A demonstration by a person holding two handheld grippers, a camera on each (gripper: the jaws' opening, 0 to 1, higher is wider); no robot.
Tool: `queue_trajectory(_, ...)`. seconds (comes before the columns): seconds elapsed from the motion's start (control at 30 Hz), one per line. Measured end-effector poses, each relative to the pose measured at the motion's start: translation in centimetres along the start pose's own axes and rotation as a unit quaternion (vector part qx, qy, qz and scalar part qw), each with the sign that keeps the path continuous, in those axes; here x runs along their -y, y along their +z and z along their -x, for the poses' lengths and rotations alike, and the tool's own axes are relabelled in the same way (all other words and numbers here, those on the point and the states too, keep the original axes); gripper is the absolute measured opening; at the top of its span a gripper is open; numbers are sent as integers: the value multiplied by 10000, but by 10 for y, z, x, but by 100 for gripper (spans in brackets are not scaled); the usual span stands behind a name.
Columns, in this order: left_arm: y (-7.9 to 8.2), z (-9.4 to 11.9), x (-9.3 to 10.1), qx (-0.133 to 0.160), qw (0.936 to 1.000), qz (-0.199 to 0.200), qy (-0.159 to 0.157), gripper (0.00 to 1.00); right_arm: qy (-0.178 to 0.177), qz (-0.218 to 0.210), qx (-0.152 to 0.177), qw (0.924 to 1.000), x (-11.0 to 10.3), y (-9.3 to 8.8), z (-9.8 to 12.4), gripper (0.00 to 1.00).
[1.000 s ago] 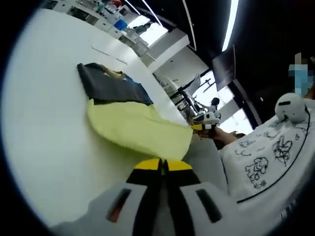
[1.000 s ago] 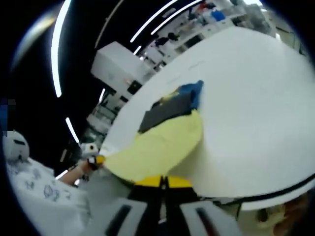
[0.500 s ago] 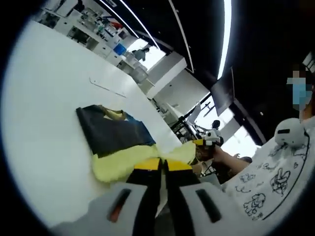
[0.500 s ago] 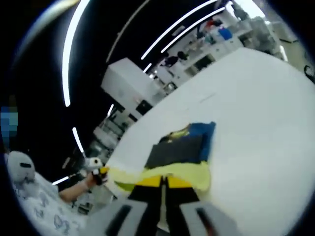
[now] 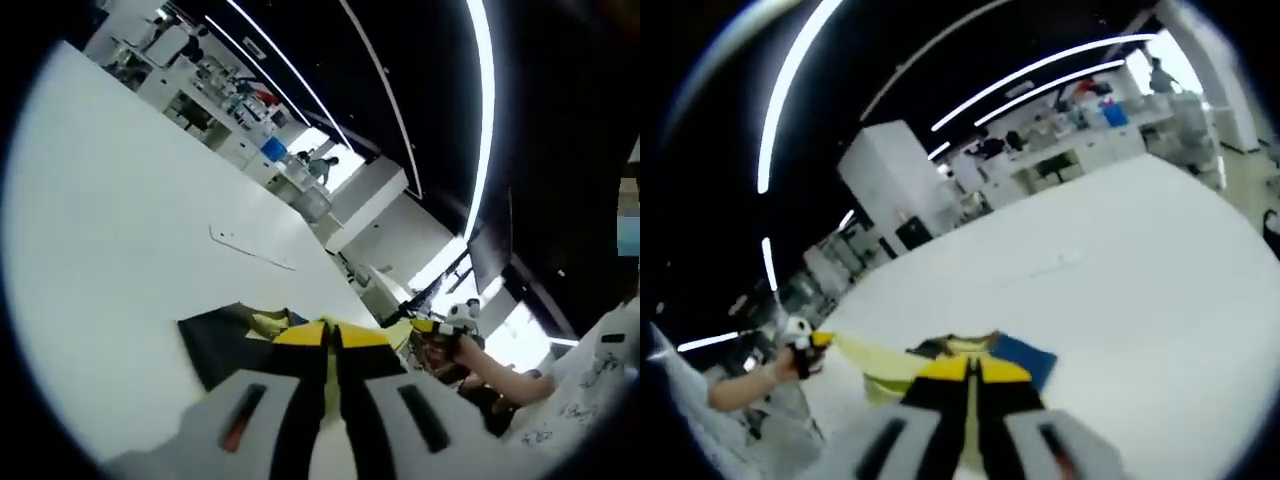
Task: Fold the garment on the visible template until the final outline fits inside the template.
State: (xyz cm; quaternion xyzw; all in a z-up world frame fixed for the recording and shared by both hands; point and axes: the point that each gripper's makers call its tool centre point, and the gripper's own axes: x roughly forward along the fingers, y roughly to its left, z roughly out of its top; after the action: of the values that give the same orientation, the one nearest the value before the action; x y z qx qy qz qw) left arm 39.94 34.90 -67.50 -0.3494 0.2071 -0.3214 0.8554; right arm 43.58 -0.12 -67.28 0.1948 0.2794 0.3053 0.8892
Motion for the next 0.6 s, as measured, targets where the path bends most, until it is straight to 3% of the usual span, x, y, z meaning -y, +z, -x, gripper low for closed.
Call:
queue_trajectory(0.27,-1,-27,-53,-155,9979,125,615,0,-153,-93,-107,9998,37,4,-51,0)
queue_trajectory(0.6,-22,-46,-105,-423,9908,258,1256,0,-477,-285,-339,9979,70,-23,-86,0)
